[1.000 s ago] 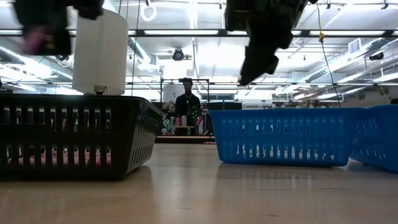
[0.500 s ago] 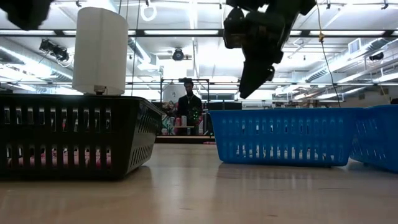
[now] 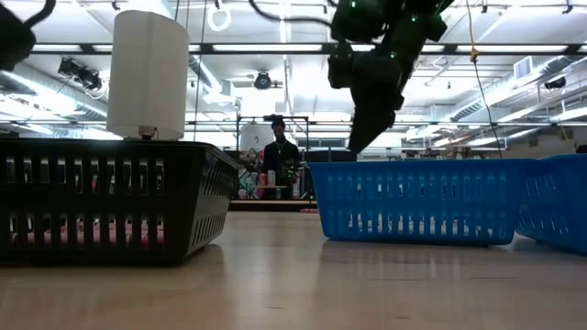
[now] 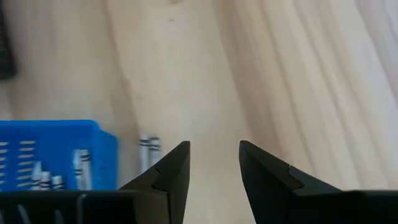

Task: Sort crayons
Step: Put the red crayon into the green bin

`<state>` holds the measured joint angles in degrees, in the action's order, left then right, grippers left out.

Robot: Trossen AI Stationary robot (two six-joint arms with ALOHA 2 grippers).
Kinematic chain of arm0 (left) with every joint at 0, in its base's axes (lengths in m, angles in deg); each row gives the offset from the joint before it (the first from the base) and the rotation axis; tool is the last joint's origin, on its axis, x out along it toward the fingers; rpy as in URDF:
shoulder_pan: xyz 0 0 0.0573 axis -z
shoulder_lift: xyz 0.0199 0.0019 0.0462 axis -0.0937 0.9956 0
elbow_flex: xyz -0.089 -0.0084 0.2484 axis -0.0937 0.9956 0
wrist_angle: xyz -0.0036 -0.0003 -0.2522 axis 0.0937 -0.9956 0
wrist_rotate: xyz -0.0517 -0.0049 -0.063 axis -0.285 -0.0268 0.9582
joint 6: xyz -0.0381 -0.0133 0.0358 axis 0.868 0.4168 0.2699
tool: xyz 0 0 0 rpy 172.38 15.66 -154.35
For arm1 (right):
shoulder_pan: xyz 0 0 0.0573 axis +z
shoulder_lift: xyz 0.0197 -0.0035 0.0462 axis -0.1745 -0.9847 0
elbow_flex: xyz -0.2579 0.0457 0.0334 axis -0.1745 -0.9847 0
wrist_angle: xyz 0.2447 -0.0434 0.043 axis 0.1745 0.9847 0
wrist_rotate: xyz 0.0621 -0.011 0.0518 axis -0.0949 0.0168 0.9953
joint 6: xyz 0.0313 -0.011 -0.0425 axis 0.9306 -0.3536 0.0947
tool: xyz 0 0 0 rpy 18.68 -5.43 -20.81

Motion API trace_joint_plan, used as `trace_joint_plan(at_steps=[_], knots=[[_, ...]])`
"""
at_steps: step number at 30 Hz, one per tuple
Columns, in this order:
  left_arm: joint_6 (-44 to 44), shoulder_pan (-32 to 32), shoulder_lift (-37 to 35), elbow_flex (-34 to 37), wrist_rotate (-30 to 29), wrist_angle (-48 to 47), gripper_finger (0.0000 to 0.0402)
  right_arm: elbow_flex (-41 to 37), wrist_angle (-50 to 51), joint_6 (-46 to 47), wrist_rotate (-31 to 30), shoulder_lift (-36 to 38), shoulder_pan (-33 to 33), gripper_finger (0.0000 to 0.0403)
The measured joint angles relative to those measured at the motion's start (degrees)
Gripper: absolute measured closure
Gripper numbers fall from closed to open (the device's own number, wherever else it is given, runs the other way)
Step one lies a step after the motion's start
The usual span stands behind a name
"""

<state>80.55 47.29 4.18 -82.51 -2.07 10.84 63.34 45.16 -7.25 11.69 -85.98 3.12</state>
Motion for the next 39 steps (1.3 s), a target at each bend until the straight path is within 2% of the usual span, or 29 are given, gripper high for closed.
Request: trace_joint_plan(at_steps=[5,8,11,16,19,23,32,35,39], knots=[[-1.2,0.1,4.1,0.0,0.2,0.5,0.0361,0.0,6.9,-0.8,-0.9,0.0,-4.3,0.0257],[-4.4,0.1,5.9,0.0,1.0,3.4,0.0354,-1.1,10.2,-7.5,3.5,0.0,-6.3,0.0254],[-6.4,0.1,7.1,0.0,1.3,4.4,0.0328,-3.1,15.0,-17.9,7.9,0.0,-4.8,0.0248],[-6.5,0.1,7.1,0.0,1.3,3.3,0.0262,-6.7,17.3,-27.9,7.9,0.0,-1.1,0.0241],[-6.5,0.1,7.1,0.0,1.3,3.4,0.0234,-9.5,15.0,-28.9,7.6,-0.2,0.6,0.0242],[-5.1,0.1,6.6,0.0,2.2,3.6,0.0222,-11.4,14.8,-28.4,6.1,-0.3,2.4,0.0243],[-3.9,0.1,2.2,0.0,-2.1,3.9,0.0239,-15.2,9.4,-27.5,4.1,-0.3,7.2,0.0248],[-3.6,0.5,0.8,0.0,-3.4,3.8,0.0244,-16.8,8.0,-25.7,0.9,-0.3,8.2,0.0252],[-3.5,1.3,-0.7,0.0,-4.3,3.8,0.0246,-18.8,5.9,-24.5,-0.1,-0.1,8.3,0.0262]])
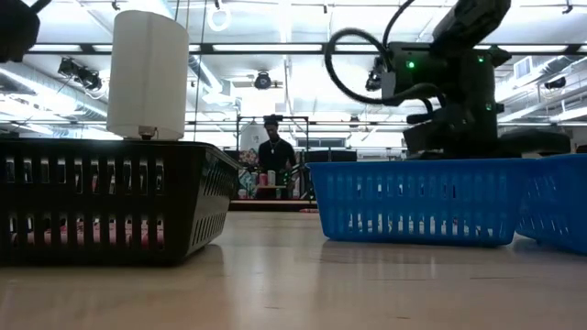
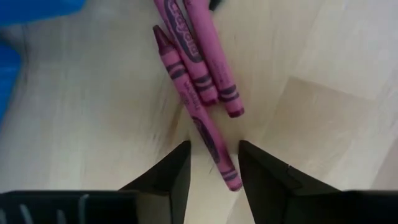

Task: Sort crayons
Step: Put the red crayon into the green bin

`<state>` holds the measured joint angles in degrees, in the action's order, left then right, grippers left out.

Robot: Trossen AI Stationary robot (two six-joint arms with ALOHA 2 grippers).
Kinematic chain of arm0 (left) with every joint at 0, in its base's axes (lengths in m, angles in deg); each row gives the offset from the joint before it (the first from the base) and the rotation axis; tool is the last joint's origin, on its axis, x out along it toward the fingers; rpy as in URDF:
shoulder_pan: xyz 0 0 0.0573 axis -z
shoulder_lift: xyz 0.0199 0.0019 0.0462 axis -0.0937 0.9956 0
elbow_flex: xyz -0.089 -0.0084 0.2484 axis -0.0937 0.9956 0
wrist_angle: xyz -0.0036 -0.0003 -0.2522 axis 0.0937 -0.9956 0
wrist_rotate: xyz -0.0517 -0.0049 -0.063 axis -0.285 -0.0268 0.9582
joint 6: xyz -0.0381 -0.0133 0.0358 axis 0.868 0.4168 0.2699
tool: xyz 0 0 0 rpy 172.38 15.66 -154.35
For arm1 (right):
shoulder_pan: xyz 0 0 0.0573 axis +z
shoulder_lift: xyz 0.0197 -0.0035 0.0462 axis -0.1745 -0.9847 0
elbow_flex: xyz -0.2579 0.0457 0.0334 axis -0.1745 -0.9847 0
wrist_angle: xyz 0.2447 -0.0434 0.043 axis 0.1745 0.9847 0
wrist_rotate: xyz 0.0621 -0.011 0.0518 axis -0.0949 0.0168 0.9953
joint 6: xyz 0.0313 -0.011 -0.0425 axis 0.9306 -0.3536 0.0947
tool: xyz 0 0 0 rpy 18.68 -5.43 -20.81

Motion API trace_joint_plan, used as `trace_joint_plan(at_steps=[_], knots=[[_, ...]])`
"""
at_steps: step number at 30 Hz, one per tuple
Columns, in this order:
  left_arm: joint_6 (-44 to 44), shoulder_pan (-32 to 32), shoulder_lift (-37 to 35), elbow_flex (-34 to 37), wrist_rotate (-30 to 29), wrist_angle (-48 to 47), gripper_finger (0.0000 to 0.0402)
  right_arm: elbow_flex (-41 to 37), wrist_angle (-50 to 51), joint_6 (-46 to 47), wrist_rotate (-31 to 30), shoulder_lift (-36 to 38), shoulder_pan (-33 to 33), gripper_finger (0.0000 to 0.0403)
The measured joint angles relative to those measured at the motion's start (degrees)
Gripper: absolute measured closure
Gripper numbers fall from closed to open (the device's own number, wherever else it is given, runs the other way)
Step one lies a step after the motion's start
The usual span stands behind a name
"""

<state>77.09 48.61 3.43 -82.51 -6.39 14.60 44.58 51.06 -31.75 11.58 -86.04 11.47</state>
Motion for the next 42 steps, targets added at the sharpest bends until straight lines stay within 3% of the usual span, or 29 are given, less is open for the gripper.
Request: trace_joint_plan(at_steps=[15,24,27,33,39,42], knots=[[1.5,3.0,-1.1,0.0,0.0,-0.8,0.0247,-1.3,-0.4,0.4,0.1,0.0,3.2,0.0358],[1.5,3.3,-1.1,0.0,-0.2,-1.2,0.0247,0.7,4.8,1.5,2.8,-0.3,3.7,0.0363],[1.0,3.1,-1.2,0.0,-3.8,0.2,0.0247,4.3,7.5,1.6,3.4,-0.5,3.4,0.0363],[-4.2,2.1,-1.7,0.0,-17.2,1.1,0.0247,12.3,12.2,6.4,2.5,-0.3,1.5,0.0363],[-9.5,-0.8,-1.7,0.0,-20.1,1.1,0.0247,20.1,15.3,9.4,2.3,-0.3,1.1,0.0363],[-12.6,-1.4,-1.8,0.0,-23.6,1.8,0.0247,23.3,14.1,11.6,5.2,-0.3,1.1,0.0362]])
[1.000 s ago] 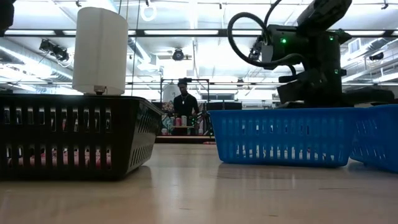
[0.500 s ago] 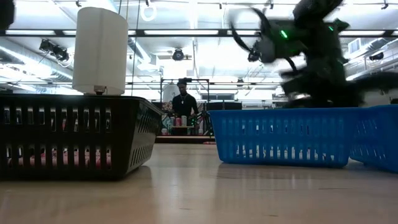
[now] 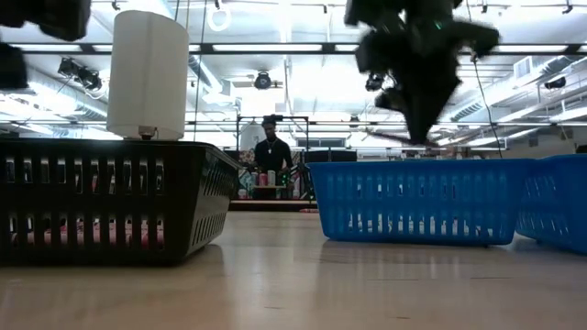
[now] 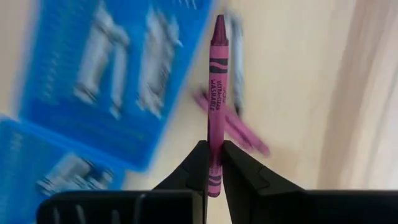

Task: Sort crayons
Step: Put the red crayon into the green bin

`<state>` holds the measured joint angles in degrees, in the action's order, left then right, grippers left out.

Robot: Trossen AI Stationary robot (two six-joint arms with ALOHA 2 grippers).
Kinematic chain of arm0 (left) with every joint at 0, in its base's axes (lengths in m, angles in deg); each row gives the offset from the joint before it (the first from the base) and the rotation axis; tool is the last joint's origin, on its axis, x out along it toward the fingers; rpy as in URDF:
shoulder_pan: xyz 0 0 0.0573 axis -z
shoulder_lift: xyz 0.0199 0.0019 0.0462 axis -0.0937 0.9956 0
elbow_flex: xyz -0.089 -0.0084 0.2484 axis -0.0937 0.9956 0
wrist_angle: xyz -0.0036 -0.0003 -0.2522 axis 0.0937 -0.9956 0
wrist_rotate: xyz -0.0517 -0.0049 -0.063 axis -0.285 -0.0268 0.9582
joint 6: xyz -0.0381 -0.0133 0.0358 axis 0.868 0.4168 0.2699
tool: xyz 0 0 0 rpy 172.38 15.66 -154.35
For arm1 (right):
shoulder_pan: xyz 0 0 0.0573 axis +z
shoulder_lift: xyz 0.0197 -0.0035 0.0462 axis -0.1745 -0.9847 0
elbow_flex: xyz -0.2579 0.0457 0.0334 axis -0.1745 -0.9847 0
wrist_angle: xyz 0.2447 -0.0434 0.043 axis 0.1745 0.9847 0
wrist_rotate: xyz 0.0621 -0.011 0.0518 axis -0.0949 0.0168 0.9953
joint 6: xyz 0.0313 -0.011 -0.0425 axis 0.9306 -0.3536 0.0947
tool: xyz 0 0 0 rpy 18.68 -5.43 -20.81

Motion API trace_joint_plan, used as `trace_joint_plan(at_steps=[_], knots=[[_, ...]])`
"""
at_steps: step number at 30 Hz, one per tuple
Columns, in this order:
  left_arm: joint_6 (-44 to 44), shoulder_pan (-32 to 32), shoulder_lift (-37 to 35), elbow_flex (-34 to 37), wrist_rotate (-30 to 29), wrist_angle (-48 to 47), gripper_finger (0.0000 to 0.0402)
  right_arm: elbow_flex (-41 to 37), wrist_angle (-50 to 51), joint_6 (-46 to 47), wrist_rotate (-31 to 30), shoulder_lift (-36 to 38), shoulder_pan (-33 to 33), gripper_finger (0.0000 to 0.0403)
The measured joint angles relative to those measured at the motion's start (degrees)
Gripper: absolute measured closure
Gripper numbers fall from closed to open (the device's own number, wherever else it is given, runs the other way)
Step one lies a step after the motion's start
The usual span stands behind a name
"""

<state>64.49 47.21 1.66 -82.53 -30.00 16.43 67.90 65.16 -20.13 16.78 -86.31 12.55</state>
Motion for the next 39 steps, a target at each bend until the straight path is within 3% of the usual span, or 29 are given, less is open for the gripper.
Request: trace_joint_plan(at_steps=[6,9,12,23,30,39], knots=[[-7.3,0.0,0.0,0.0,-12.4,5.7,0.0247,2.6,-11.7,7.2,8.7,0.0,0.5,0.0362],[-10.7,-0.6,0.0,0.0,-18.9,9.9,0.0247,2.6,-19.8,11.0,9.8,0.0,1.4,0.0362],[-14.8,-2.3,0.0,0.0,-21.8,15.5,0.0247,2.6,-26.8,13.0,10.0,0.0,2.4,0.0362],[-32.3,-11.2,0.0,0.0,-23.1,32.3,0.0246,2.7,-41.2,13.0,7.0,0.0,4.4,0.0362],[-42.8,-15.3,0.0,0.0,-23.0,44.2,0.0246,2.7,-44.3,12.9,6.5,0.1,4.4,0.0362],[-46.0,-18.2,0.0,0.0,-22.9,49.6,0.0247,2.7,-44.5,12.8,5.9,0.1,4.3,0.0362]])
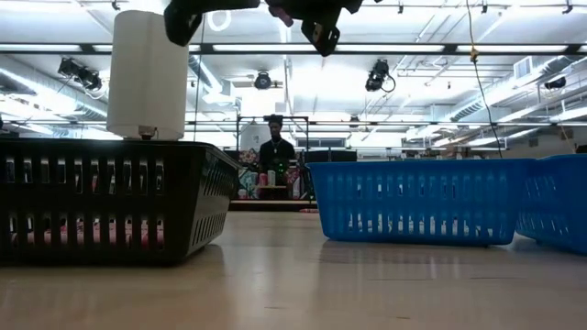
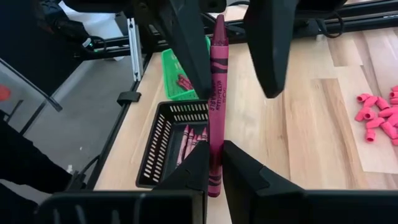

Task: Sort crayons
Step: Put the red crayon into the green bin

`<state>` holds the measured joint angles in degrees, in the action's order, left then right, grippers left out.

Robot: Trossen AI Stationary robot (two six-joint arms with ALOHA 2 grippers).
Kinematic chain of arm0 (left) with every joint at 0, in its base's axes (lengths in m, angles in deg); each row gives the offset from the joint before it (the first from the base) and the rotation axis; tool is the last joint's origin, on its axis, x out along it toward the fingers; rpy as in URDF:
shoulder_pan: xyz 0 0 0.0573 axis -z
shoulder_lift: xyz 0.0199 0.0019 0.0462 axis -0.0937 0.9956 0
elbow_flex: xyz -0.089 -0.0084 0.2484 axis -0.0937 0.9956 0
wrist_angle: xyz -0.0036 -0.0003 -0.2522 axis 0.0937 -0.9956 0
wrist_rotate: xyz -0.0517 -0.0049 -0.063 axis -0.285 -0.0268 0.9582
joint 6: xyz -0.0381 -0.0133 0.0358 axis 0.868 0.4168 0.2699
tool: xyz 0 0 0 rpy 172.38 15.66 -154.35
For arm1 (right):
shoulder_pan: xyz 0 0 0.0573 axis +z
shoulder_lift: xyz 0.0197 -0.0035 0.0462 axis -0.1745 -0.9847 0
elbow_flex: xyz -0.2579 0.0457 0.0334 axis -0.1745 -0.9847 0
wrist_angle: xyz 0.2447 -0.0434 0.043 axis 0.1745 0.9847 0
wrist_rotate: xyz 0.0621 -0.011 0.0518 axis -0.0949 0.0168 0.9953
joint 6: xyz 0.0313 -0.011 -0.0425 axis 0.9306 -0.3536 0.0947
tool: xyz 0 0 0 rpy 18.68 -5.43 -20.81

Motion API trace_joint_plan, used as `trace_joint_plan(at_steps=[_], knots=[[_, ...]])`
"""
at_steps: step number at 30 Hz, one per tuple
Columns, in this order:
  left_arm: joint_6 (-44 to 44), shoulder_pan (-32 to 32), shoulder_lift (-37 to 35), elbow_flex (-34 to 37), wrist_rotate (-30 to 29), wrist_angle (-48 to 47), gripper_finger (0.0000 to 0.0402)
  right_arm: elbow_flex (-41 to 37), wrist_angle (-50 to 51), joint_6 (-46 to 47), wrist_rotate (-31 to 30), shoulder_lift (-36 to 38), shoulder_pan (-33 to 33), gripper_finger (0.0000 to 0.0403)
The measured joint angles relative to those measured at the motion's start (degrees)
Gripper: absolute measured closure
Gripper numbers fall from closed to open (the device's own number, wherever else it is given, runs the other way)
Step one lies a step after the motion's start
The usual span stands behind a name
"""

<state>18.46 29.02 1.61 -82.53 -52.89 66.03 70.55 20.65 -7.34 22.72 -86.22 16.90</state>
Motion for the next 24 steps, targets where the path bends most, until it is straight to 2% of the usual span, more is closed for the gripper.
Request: trace_joint_plan(at_steps=[5,16,20,24], knots=[[-0.1,-1.0,0.0,0.0,1.0,1.3,0.0267,0.0,0.0,0.0,-0.1,0.0,0.0,0.0362],[0.1,-1.3,0.2,0.0,1.7,1.2,0.0381,0.0,0.2,0.1,-1.3,0.0,0.0,0.0351],[0.4,-1.3,0.2,0.0,1.7,-0.3,0.0381,0.0,0.3,0.2,-1.7,0.0,0.0,0.0337],[1.8,-1.0,-0.6,0.0,3.5,-5.3,0.0368,0.1,4.5,0.0,-0.8,0.1,-0.2,0.0314]])
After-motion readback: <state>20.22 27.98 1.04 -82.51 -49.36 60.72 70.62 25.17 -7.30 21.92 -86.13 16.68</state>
